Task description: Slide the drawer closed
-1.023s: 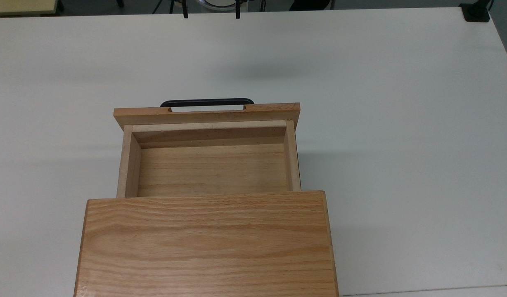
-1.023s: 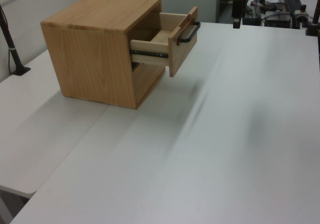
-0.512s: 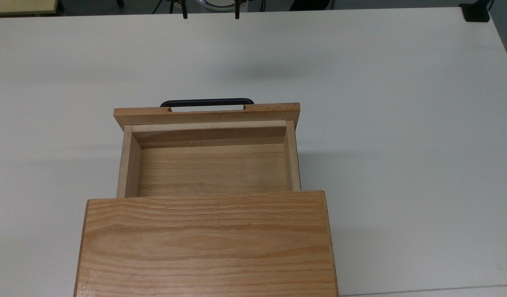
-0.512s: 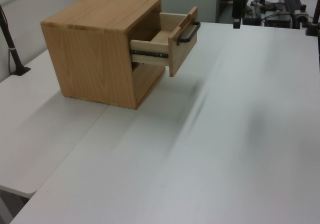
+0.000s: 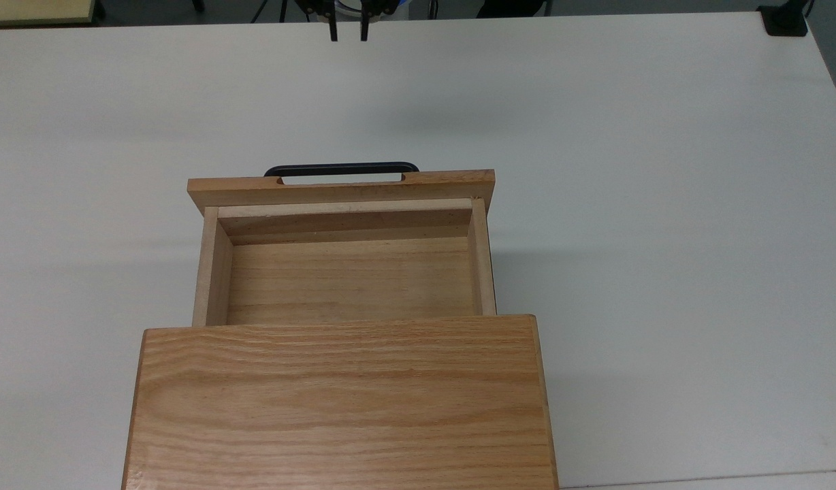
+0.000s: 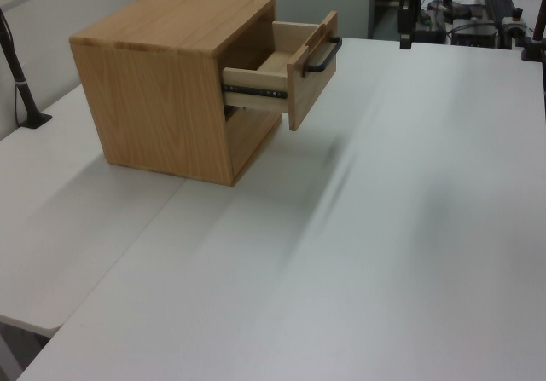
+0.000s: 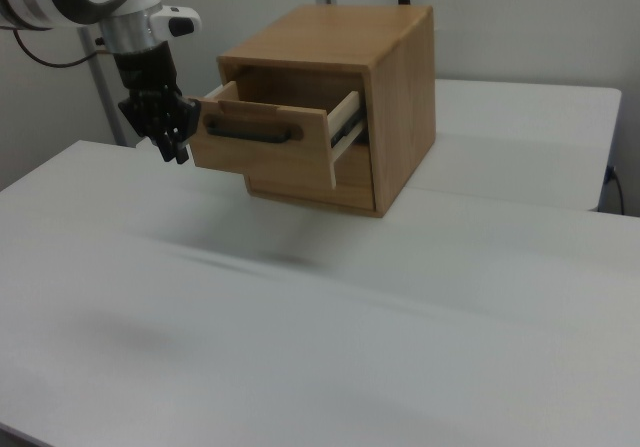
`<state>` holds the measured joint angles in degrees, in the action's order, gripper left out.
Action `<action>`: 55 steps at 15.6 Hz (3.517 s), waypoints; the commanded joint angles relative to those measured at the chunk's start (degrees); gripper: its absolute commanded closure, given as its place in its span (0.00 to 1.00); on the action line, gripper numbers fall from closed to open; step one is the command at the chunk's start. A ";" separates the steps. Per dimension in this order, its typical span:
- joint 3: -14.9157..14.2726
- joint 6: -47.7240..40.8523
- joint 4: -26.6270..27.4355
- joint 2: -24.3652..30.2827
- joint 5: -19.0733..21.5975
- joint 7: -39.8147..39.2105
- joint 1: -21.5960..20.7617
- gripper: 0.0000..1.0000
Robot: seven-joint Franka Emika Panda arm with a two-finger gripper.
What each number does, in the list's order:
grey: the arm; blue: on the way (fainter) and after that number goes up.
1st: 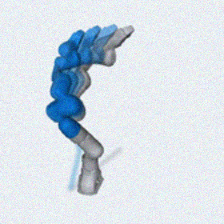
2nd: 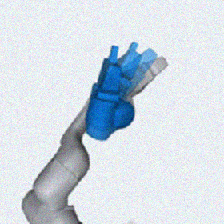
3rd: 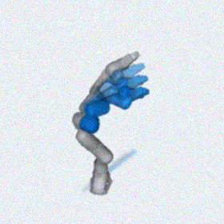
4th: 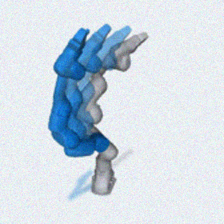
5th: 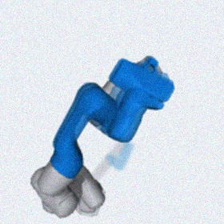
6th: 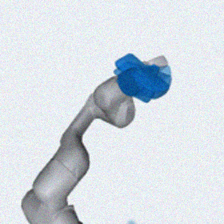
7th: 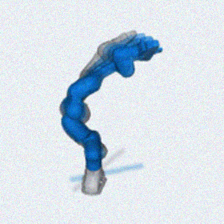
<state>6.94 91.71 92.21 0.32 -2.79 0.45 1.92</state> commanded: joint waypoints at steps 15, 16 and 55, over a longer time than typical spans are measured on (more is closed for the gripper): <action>-0.26 13.50 -3.70 -13.06 -0.46 -0.27 0.80 1.00; -0.26 14.81 -4.83 -14.20 -0.38 -0.18 0.80 1.00; -0.26 43.50 -9.95 -24.86 -0.46 2.28 0.80 1.00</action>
<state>6.83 144.64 80.09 -29.16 -2.79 1.57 2.79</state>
